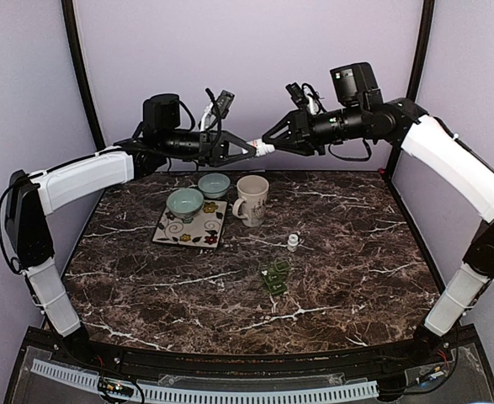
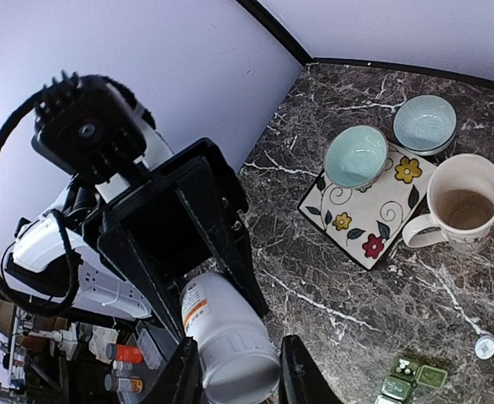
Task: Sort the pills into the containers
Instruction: Screw the lid of the pill bottle onto the pill bottle.
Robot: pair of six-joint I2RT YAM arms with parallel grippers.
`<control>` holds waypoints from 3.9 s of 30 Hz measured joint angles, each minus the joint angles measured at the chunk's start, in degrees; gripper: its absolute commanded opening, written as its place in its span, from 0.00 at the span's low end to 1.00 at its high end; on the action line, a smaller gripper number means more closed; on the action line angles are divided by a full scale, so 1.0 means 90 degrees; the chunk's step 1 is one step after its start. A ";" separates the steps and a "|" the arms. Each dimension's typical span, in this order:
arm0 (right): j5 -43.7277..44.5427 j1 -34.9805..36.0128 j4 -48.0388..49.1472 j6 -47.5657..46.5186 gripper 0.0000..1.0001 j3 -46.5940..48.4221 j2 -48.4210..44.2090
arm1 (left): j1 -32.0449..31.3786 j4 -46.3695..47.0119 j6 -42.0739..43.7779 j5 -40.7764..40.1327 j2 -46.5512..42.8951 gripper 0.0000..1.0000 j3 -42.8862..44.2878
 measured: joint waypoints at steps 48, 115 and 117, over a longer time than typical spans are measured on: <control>-0.0347 -0.0199 0.1010 0.1010 0.00 -0.0498 0.0410 | -0.3026 0.2358 0.6589 -1.0771 -0.0908 0.00 -0.2560; -0.1078 -0.0503 0.2438 -0.1122 0.55 -0.1977 -0.0882 | 0.0185 0.0100 -0.0466 -0.0440 -0.0651 0.00 -0.1467; -0.1103 -0.0503 0.2436 -0.1141 0.55 -0.1977 -0.0882 | 0.0260 0.0255 -0.0687 -0.0223 -0.0631 0.00 -0.1467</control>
